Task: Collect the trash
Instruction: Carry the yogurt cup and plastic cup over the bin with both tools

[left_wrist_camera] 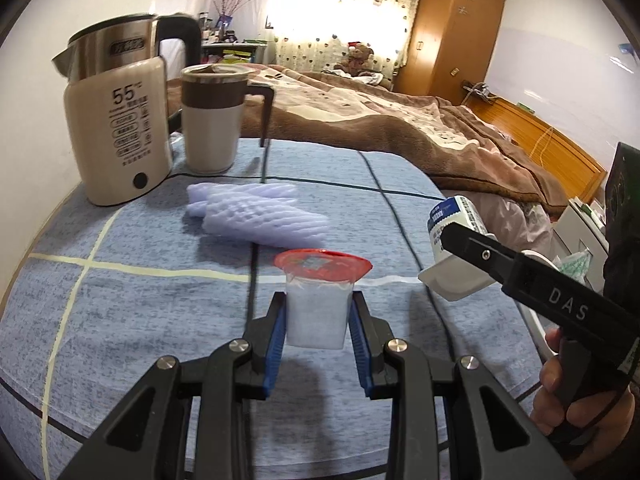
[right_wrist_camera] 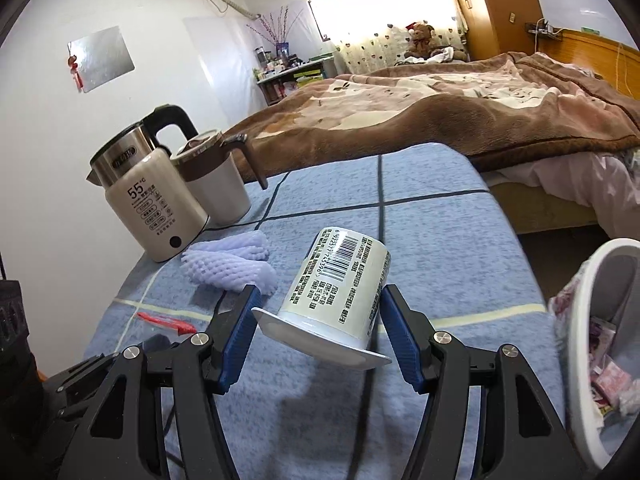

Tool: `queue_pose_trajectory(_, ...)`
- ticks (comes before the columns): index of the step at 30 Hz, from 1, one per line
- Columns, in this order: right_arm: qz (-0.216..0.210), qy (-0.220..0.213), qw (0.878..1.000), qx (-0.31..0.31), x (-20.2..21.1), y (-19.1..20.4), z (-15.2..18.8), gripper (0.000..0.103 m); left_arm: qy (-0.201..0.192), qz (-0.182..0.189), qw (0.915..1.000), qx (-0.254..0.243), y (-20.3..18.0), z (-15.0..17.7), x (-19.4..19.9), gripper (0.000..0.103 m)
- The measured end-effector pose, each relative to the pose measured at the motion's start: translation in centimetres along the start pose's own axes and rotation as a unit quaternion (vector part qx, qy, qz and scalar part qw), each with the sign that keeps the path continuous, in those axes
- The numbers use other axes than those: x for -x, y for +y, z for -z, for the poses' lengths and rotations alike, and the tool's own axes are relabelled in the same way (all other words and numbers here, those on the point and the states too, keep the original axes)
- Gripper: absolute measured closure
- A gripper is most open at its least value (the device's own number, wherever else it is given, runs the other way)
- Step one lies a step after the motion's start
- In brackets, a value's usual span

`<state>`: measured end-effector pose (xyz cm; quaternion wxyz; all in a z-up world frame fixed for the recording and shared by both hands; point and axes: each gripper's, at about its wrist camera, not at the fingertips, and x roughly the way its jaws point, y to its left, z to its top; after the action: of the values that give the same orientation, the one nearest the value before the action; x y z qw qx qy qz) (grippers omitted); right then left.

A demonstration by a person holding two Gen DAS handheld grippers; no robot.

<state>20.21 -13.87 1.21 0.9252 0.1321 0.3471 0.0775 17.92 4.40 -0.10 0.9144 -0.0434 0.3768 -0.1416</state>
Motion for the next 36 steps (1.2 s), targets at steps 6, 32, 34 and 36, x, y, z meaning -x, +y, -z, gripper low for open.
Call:
queue_pose_trajectory(6,0.016,-0.010,1.000,-0.006,2.5,-2.3,-0.1,0.041,-0.006,0.013,0.9997,-0.022,-2.8,-0.3,0.3,0.071)
queue_pose_trajectory(32,0.094,-0.042,0.993,-0.055,12.1,-14.2,0.9,0.041,0.008,0.091,0.9875,-0.129,-18.0,0.2,-1.6,0.071)
queue_pose_trajectory(34,0.105,-0.043,0.992,-0.059,12.9,-15.3,1.0,0.041,0.012,0.099,0.9853,-0.138,-19.4,0.3,-1.9,0.071)
queue_pose_trajectory(36,0.113,-0.045,0.990,-0.066,13.6,-16.6,1.2,0.041,0.014,0.108,0.9832,-0.147,-20.9,0.4,-2.3,0.071)
